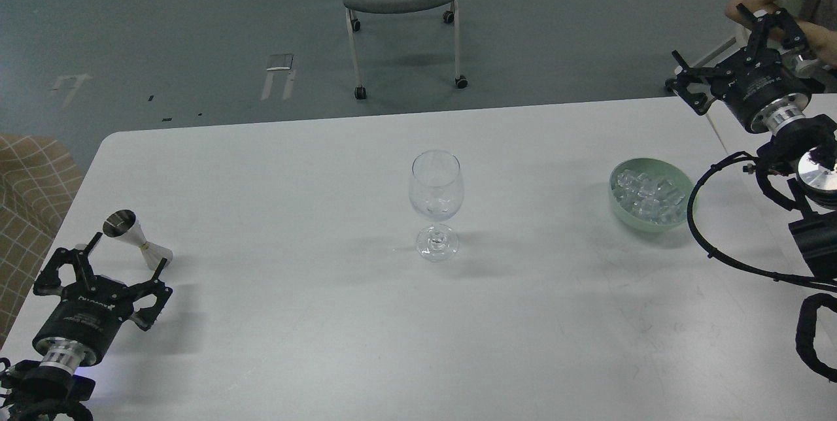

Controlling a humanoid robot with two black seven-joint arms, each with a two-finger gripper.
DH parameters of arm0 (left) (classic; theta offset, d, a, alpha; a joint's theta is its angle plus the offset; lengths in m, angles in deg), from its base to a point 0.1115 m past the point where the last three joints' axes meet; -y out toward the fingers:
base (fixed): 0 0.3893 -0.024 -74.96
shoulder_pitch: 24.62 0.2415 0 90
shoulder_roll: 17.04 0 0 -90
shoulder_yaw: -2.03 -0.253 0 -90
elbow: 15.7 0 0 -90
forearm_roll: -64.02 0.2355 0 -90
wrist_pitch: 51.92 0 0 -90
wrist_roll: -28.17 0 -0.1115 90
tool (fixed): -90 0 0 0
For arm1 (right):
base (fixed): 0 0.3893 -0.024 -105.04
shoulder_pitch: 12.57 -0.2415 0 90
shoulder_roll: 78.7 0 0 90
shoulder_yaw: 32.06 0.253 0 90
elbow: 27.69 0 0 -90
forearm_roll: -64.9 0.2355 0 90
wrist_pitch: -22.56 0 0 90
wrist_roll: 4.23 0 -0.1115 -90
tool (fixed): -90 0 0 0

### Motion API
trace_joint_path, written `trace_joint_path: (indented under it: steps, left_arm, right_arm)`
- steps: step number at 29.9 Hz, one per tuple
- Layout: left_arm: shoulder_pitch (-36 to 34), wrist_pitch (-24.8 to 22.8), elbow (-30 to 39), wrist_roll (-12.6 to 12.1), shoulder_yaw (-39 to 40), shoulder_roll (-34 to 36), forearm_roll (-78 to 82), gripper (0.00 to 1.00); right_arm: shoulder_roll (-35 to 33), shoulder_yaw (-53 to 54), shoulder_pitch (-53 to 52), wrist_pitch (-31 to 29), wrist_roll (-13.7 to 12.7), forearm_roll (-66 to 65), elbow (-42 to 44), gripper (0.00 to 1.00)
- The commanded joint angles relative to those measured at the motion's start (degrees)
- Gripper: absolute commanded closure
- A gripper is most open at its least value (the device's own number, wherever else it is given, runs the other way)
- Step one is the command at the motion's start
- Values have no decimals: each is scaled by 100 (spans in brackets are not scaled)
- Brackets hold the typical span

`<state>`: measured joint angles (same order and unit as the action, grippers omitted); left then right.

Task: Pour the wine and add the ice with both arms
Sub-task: 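Move the open left gripper around the jigger's base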

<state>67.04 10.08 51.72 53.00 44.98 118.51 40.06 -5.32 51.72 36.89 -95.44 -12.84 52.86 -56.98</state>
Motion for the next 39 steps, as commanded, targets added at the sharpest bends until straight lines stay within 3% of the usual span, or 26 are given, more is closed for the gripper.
trace_joint_path:
  steps: [1,5,15,21,28,31,35,39]
  left_arm:
    - [19,0,16,66,30,-37,5,3]
    - [19,0,7,317,38,-37,-56,3]
    - [326,0,7,286,179,-125,-513,5]
    - [362,0,16,277,196,-248,-522,23]
    - [283,0,7,259,188,-424,-531,33]
    - [265,0,7,251,205,-459,-531,33]
    - [265,0,7,146,354,-459,-539,33]
    - [204,0,-36,-250,547,-503,-618,32]
  right_arm:
    - [2,-2,-7,0,0,0,3,0]
    - [1,-2,2,0,0,-9,3,0]
    - [2,-20,-7,0,0,-9,-15,0]
    - [2,-38,20,0,0,-17,-15,0]
    - [-7,-38,81,0,0,-17,-15,0]
    - [-7,-38,116,0,0,-17,-15,0]
    - [-42,-38,134,0,0,-17,-15,0]
    - [-42,-38,134,0,0,-17,-15,0]
